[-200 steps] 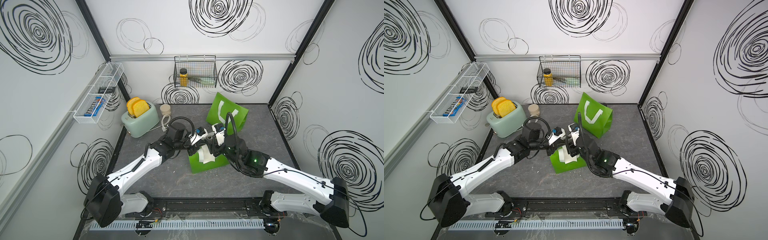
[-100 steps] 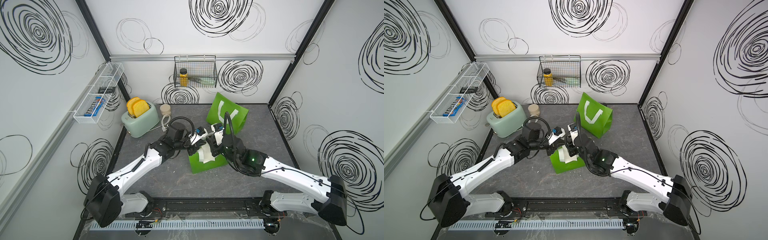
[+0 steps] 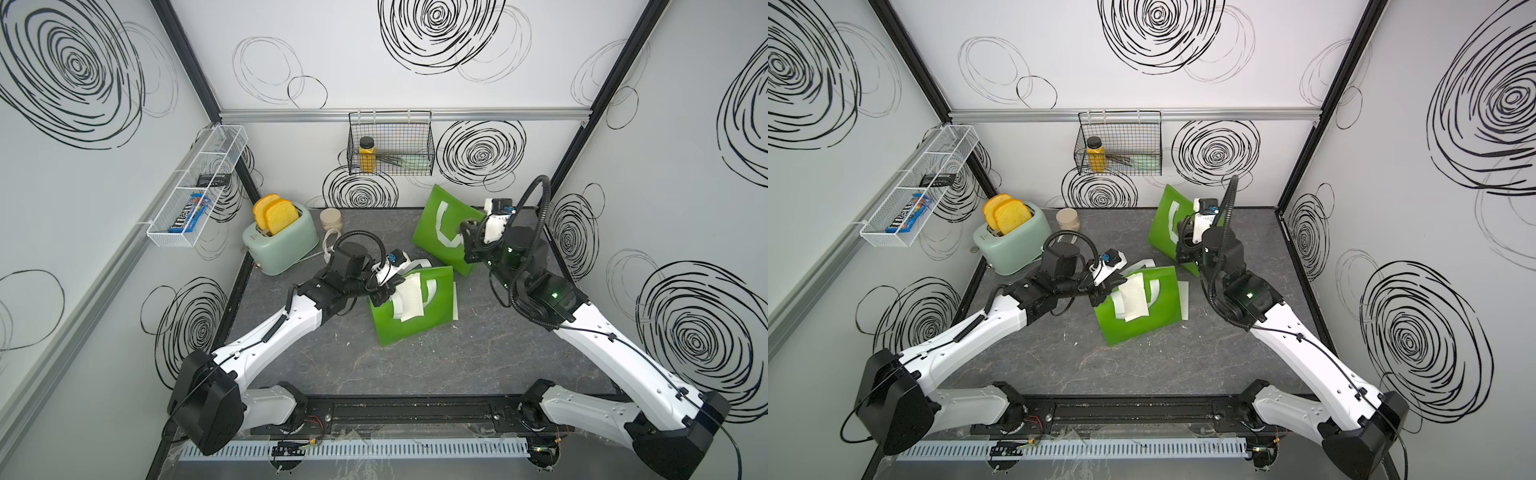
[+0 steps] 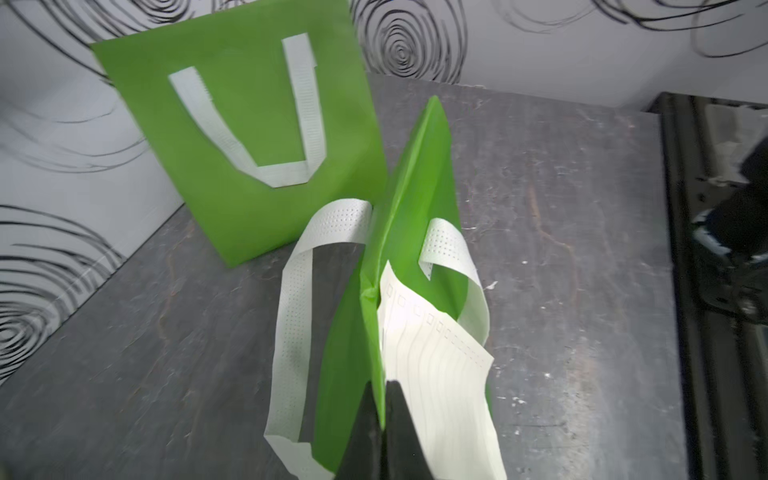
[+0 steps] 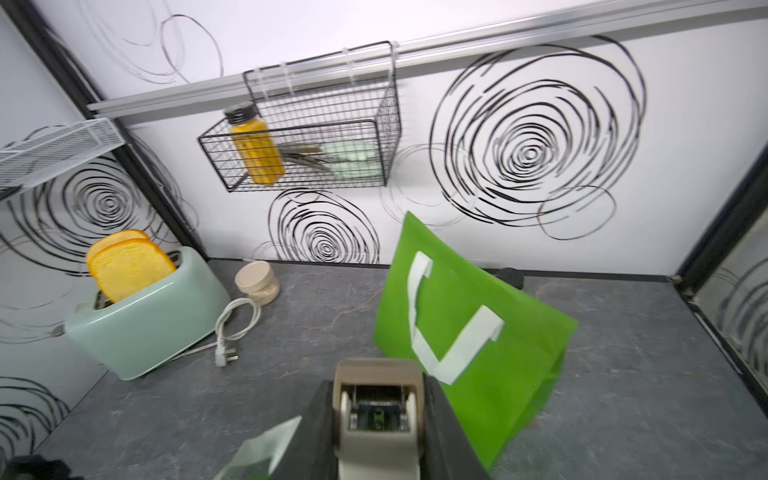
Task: Staple the receipts to the bags
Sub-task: Move the takeout bag to the center of the board, then place the stapler at the center of the board.
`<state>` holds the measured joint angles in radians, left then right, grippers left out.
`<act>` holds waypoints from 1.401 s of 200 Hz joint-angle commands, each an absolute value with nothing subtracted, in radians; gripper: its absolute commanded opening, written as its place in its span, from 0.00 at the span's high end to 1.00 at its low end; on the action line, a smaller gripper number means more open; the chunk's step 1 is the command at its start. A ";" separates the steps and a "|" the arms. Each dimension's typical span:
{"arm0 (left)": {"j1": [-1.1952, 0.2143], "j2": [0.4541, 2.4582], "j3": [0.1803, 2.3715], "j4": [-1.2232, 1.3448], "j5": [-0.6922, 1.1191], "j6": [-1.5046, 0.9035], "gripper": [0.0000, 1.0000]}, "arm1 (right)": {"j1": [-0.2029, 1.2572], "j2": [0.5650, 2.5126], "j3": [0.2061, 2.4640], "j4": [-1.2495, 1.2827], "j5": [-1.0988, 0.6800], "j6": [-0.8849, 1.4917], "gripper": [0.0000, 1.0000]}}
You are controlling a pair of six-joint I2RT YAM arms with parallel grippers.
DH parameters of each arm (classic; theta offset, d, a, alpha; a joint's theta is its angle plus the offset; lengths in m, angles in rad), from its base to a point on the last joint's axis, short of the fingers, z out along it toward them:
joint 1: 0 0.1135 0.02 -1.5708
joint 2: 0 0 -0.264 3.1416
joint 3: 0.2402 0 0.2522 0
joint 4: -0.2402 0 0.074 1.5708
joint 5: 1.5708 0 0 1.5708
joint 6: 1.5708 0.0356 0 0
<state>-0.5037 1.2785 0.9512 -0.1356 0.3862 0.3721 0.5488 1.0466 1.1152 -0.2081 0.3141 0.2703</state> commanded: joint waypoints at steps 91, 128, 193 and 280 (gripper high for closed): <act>-0.222 1.344 0.998 -0.075 0.308 0.500 0.88 | 0.170 1.082 0.748 -0.626 -0.027 0.362 0.71; -0.186 1.371 1.021 -0.028 0.302 0.473 0.80 | 0.132 1.196 0.749 -0.631 -0.039 0.364 0.70; -0.183 1.290 1.000 0.056 0.374 0.345 0.33 | 0.105 1.373 0.738 -0.582 -0.080 0.370 0.64; -0.153 1.171 0.978 0.188 0.329 -0.300 0.04 | 0.109 1.492 1.011 -0.732 -0.022 0.388 0.34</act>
<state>-0.1799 1.1934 0.9939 0.0952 0.3542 -0.0032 0.0933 1.5227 0.9245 -0.6659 -0.0643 0.3740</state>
